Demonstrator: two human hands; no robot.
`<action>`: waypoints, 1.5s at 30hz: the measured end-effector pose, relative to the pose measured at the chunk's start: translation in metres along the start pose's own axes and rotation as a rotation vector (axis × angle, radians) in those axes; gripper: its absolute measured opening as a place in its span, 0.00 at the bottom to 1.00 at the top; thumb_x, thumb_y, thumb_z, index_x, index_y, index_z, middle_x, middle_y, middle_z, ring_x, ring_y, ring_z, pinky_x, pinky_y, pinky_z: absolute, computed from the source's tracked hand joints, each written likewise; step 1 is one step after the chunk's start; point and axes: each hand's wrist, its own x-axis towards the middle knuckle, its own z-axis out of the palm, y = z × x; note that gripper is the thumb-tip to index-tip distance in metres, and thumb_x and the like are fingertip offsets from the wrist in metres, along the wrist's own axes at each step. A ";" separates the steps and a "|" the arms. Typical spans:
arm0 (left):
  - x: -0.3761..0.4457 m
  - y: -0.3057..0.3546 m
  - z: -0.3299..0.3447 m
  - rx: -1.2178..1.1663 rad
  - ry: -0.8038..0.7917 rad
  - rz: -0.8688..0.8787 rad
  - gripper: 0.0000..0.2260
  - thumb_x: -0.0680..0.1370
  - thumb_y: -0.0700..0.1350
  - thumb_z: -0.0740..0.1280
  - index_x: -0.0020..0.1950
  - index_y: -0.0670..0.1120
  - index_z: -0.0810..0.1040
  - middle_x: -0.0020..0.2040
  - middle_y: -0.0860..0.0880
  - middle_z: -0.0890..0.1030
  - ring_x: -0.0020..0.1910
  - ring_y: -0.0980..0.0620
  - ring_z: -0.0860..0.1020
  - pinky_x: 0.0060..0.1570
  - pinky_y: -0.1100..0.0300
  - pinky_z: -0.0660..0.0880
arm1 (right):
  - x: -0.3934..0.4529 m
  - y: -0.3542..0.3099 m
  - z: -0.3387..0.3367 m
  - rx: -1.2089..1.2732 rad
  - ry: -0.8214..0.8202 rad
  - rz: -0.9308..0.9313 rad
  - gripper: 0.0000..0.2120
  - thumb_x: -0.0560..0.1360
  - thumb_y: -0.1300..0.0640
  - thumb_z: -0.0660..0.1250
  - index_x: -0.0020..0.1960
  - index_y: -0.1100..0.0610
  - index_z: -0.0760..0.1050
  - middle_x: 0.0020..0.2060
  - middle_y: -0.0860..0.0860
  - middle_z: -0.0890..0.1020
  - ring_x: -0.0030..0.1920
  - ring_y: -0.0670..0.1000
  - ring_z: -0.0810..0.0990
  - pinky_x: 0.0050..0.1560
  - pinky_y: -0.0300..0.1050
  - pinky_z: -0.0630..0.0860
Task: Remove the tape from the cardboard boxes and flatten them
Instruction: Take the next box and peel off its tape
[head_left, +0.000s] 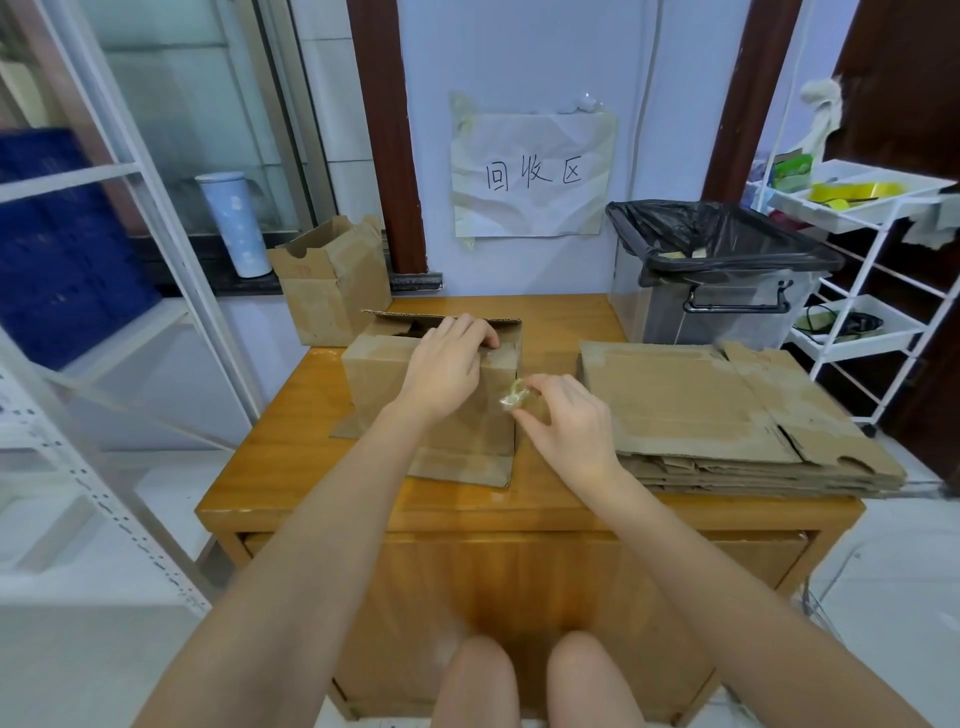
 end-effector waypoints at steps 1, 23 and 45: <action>0.000 -0.001 0.000 0.002 0.001 -0.002 0.14 0.77 0.33 0.56 0.57 0.46 0.75 0.55 0.50 0.76 0.53 0.49 0.71 0.50 0.59 0.64 | -0.002 -0.001 0.001 0.015 0.000 0.000 0.15 0.63 0.61 0.81 0.45 0.62 0.80 0.41 0.52 0.84 0.38 0.51 0.82 0.30 0.43 0.77; 0.000 0.002 -0.001 -0.001 0.014 -0.021 0.14 0.77 0.33 0.56 0.57 0.45 0.75 0.56 0.49 0.76 0.54 0.49 0.71 0.50 0.61 0.61 | -0.006 -0.018 -0.002 0.077 -0.144 0.212 0.09 0.71 0.62 0.72 0.50 0.60 0.77 0.47 0.51 0.82 0.39 0.50 0.81 0.31 0.40 0.73; 0.001 0.004 0.000 0.005 0.002 -0.036 0.13 0.78 0.34 0.56 0.57 0.46 0.75 0.56 0.50 0.76 0.54 0.50 0.70 0.50 0.61 0.62 | 0.006 -0.032 -0.008 0.393 -0.199 0.612 0.09 0.72 0.60 0.72 0.41 0.53 0.72 0.37 0.46 0.79 0.39 0.47 0.79 0.42 0.45 0.79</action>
